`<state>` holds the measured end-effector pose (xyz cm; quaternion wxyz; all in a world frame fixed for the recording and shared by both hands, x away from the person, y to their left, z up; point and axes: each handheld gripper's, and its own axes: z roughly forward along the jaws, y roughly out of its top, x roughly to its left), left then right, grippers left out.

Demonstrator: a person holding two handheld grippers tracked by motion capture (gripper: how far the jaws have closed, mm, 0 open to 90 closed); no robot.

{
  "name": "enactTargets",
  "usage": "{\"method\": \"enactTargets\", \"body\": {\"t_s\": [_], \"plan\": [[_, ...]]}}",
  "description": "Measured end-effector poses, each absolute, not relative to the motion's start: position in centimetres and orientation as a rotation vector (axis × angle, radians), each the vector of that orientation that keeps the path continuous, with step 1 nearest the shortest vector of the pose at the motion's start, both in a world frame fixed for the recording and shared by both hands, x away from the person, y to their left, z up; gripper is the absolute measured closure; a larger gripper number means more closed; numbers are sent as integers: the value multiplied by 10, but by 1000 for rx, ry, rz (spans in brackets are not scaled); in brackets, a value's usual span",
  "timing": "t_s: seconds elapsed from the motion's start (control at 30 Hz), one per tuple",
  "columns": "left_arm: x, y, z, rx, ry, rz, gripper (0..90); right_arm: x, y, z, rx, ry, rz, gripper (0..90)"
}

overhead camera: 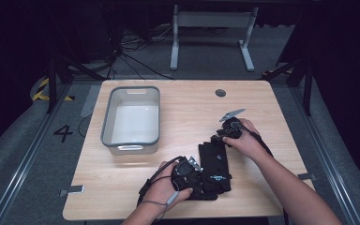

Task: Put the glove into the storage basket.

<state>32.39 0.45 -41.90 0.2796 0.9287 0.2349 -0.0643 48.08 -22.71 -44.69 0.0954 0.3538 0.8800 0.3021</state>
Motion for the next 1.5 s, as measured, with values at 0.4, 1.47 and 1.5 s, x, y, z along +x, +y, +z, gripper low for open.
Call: {"method": "enactTargets", "body": {"t_s": [0.4, 1.47, 1.5], "plan": [[321, -15, -419, 2510, 561, -171, 584, 478, -224, -446, 1070, 2621, 900, 744], [322, -26, -423, 2522, 514, -51, 868, 480, -225, -446, 1093, 2617, 916, 772], [322, -25, -423, 2522, 516, -48, 870, 479, -225, -446, 1099, 2613, 921, 786]]}}
